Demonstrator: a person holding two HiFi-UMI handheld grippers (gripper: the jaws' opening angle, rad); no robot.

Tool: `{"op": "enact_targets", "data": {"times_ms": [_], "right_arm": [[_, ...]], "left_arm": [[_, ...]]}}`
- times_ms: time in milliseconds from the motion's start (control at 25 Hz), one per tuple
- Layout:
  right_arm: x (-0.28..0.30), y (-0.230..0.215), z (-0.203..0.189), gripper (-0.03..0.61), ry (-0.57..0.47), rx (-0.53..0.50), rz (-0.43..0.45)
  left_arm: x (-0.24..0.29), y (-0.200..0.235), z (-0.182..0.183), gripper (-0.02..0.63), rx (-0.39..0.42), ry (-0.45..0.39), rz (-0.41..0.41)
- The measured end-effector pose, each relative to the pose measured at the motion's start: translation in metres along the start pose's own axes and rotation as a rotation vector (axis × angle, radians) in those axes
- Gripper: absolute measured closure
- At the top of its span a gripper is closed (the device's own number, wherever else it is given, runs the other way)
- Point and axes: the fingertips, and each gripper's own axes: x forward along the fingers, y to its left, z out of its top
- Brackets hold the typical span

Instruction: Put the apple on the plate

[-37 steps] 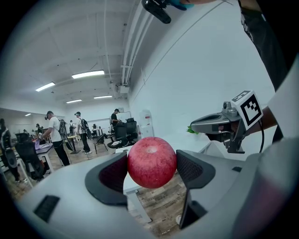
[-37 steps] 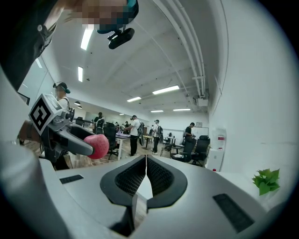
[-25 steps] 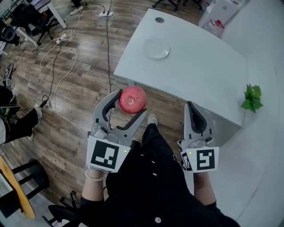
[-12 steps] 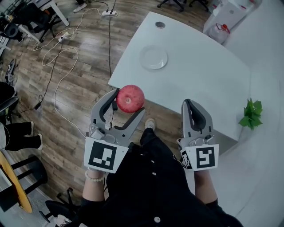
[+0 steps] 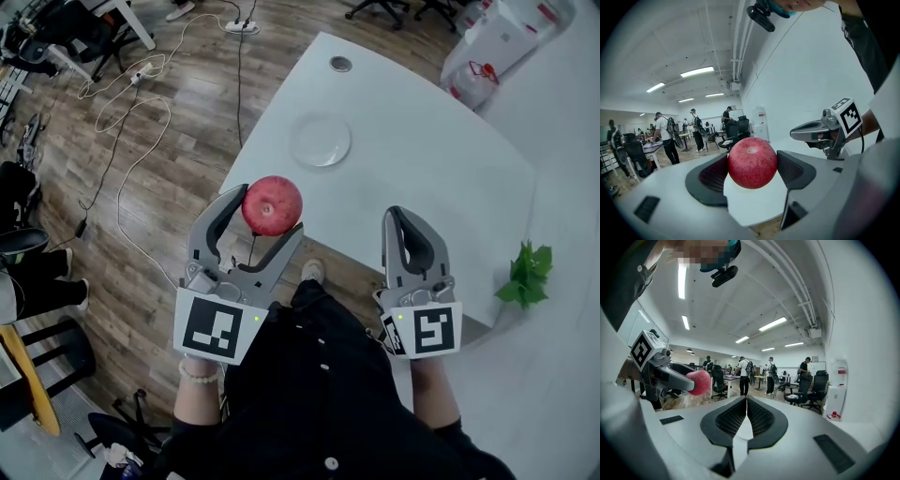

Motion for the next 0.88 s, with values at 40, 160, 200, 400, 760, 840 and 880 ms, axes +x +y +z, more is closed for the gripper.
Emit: {"op": "enact_targets", "data": {"times_ms": [40,160,200,400,760,840,880], "right_arm": [[0.003,-0.004,0.0,0.535,-0.002,0.0,0.003],[0.008,-0.018,-0.002,0.535,-0.008,0.003,0.004],[0.008,-0.023,-0.002,0.535,-0.008,0.003,0.003],[0.013,-0.043,-0.002,0.535,-0.012,-0.001,0.001],[0.013,-0.061,-0.004,0.535,-0.02,0.006,0.006],[0.011,-0.061,-0.004,0.535,-0.016,0.009,0.01],[0.011,-0.061,-0.004,0.535,-0.015,0.011,0.01]], "left_arm": [[0.005,0.0,0.001,0.272,0.002,0.0,0.002],[0.019,-0.003,0.008,0.272,0.014,-0.006,0.002],[0.024,-0.005,0.01,0.272,0.014,-0.008,0.002],[0.042,-0.007,0.016,0.272,0.015,-0.003,0.009],[0.056,-0.011,0.024,0.272,0.047,0.002,0.027],[0.054,-0.011,0.027,0.272,0.049,0.005,0.031],[0.053,-0.011,0.029,0.272,0.048,0.004,0.032]]}}
